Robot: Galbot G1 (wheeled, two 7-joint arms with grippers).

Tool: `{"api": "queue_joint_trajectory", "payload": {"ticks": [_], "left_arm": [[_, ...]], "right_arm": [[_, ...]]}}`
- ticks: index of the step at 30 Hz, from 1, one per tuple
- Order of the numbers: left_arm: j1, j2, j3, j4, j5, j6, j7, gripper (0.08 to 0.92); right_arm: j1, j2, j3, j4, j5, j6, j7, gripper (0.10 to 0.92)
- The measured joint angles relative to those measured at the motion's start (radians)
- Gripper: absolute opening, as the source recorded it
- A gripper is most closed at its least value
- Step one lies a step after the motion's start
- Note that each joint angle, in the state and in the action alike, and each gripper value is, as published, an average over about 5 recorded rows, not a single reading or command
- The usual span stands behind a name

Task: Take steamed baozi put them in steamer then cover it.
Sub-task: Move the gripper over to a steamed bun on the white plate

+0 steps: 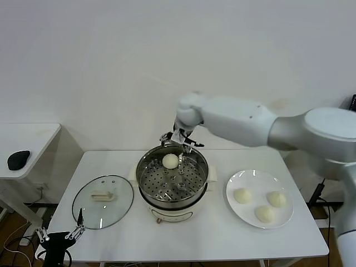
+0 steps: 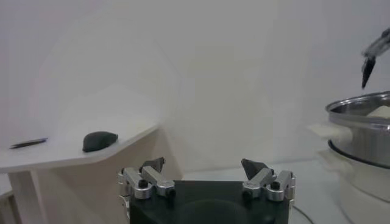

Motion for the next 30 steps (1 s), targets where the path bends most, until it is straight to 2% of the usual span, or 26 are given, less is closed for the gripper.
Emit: {"api": "queue_joint_trajectory", "payload": {"ticks": [6,15,22,30], "left_arm": [[-0.003,0.010,0.016,0.001,0.003,0.001,0.002,0.823],[-0.017,0.032,0.039,0.017,0.003,0.003,0.004,0.823],[-0.036,0.033,0.059,0.036,0.004,0.011,0.004,0.823],[-0.046,0.024,0.073,0.046,0.012,0.024,0.003,0.823]], "right_arm": [[0.060,-0.185,-0.024,0.163,0.073,-0.170,-0.013,0.823],[0.028,-0.484,-0.038,0.356,0.066,-0.327,-0.001,0.823],[-0.095,-0.622,0.005,0.415,0.020,-0.401,0.028,0.823],[-0.300,-0.688,0.130,0.420,-0.042,-0.439,0.056,0.823]]}}
